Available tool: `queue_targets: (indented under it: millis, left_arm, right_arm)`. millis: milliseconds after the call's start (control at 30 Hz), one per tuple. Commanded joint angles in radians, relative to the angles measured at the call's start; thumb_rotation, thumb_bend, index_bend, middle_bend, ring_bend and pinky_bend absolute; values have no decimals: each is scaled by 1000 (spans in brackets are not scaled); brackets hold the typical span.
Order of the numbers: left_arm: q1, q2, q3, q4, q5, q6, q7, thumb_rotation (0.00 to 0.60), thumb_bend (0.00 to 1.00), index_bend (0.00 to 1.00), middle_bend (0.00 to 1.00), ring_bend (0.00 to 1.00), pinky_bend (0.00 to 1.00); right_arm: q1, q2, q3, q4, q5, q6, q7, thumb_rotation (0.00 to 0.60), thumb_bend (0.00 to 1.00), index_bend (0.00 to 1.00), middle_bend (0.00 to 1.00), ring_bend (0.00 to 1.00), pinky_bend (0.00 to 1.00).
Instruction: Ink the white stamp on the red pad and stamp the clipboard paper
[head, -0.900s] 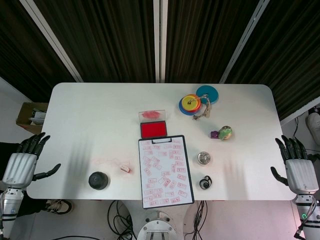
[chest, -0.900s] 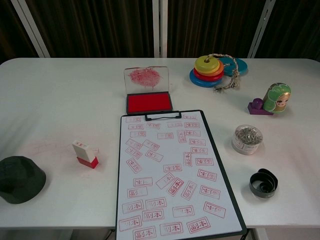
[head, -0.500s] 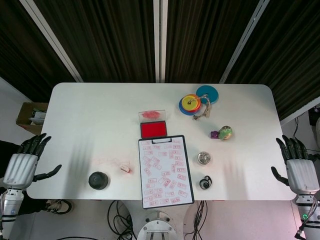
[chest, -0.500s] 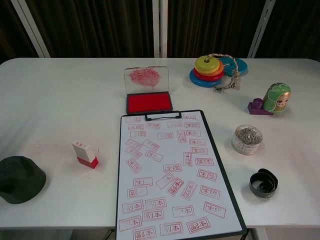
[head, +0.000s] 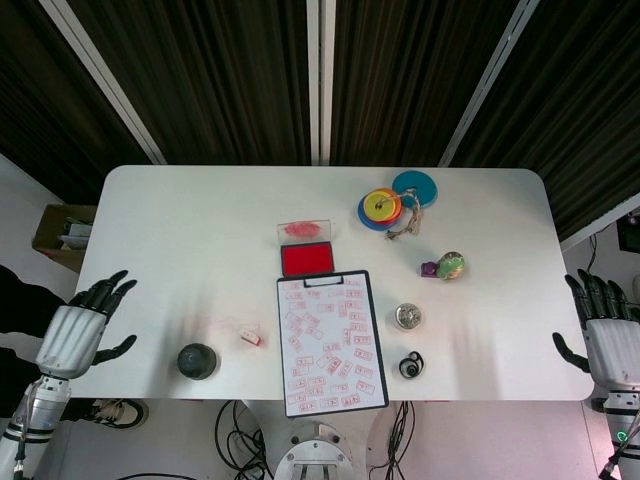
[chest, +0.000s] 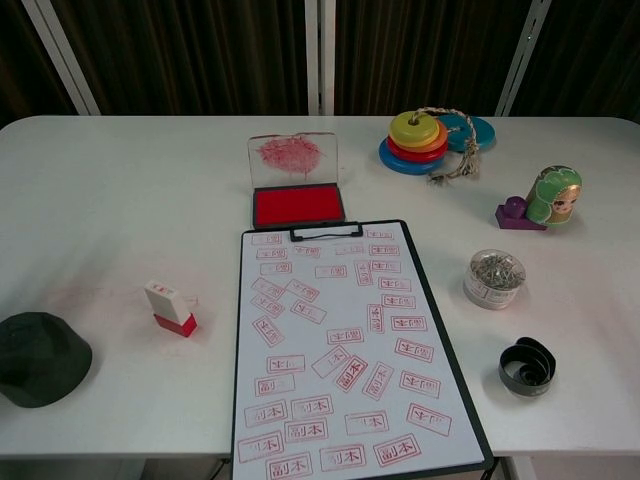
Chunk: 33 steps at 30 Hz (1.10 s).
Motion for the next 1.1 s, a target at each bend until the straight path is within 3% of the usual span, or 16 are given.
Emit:
queue_targets:
  millis: [33,300,700,1100]
  left_arm:
    - [-40,-36,23,-19,31,-65,40,600,265,325,283,721,894]
    - [-138,-158,23,-27,54,-221,126,600,284,356,362,881,966]
    - [-213,-321,-29,30,-38,-320,239,600,284,358,362,931,990]
    - [-258,-406,-24,71,-131,-404,321,600,290,388,401,946,999]
  right_arm:
    - [-2,3,0,-1,-1,3,-2,600,208,0,0,0,0]
    - [-8,0,1,-5,6,7,-13,600,211,0,0,0,0]
    - [-22,11,1,-2,17,16,3,600,216,0,0,0,0]
    - [-22,9,4,12,30,0,25,600,218,0,0,0,0]
